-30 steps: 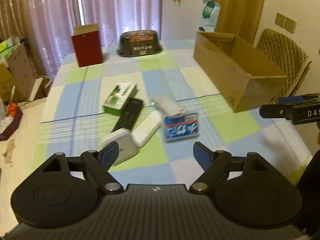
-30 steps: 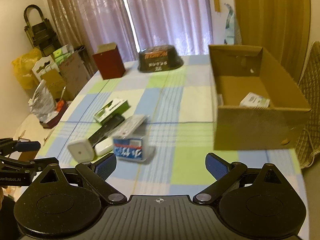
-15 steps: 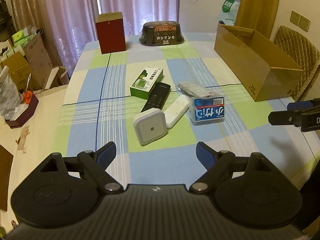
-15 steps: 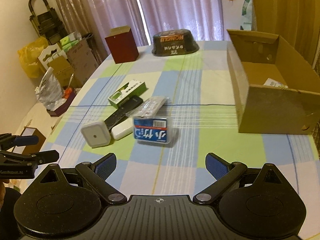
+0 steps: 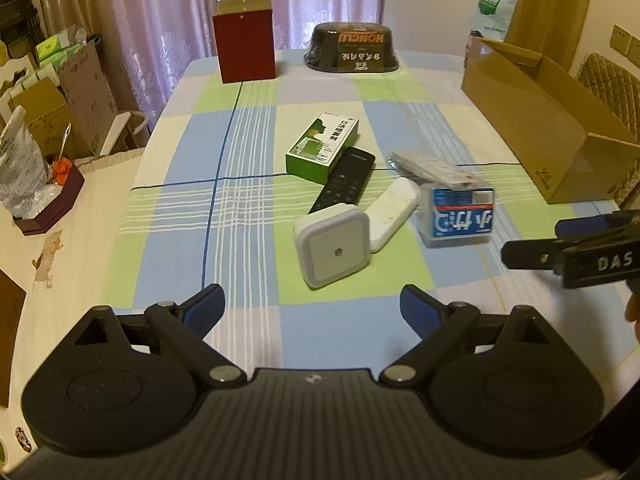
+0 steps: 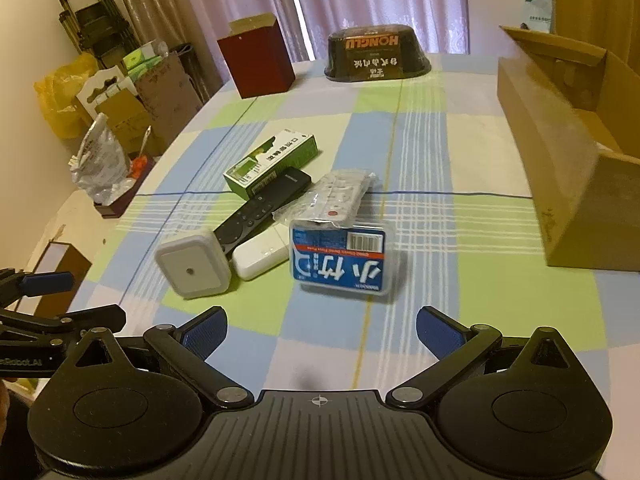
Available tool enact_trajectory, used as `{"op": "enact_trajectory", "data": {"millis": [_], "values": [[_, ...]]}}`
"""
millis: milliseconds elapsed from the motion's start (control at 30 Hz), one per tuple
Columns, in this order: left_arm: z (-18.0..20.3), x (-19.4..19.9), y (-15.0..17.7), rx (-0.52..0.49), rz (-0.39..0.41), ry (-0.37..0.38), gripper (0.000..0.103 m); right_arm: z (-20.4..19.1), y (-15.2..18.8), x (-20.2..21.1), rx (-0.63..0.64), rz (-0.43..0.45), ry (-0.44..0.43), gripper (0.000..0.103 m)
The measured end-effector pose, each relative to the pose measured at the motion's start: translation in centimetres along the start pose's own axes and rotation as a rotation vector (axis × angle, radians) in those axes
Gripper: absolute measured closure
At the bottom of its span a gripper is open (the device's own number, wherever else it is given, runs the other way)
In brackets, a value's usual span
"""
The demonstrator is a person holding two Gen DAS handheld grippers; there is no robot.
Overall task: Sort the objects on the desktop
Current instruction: 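Move both grippers back toward the table objects, then grasp the blue floss pick box with the right gripper while the left gripper grasps the white night light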
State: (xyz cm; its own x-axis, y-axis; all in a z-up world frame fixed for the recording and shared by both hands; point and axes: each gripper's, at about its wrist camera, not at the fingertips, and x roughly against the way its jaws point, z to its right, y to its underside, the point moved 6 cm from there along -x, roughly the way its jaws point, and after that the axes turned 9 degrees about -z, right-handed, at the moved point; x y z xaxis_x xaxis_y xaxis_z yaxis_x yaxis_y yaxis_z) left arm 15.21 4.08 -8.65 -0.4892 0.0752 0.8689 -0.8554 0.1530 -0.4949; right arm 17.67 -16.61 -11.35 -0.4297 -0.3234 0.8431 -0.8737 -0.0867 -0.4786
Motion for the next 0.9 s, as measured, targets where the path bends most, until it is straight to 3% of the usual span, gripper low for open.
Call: {"op": "enact_trajectory", "data": {"millis": [433,800,867,900], "values": [[-2.6,-3.9,-1.8,0.077,-0.003,0.012,0.01,0.2,-2.3,-5.8,-0.067,0.094,0.088,0.0],[-2.3,-6.2,-2.2,0.091,-0.019,0.032,0.01,0.9,-3.0,-8.0,-0.064,0.081,0.139,0.001],[-2.0,-6.5,-2.3,0.095,-0.018,0.035,0.01,1.0,-2.9,-8.1,-0.052,0.076,0.14,0.016],[-1.8,-6.6,-2.3,0.099,-0.018,0.036,0.01,1.1,-2.9,-8.0,-0.048,0.072,0.138,0.016]]}}
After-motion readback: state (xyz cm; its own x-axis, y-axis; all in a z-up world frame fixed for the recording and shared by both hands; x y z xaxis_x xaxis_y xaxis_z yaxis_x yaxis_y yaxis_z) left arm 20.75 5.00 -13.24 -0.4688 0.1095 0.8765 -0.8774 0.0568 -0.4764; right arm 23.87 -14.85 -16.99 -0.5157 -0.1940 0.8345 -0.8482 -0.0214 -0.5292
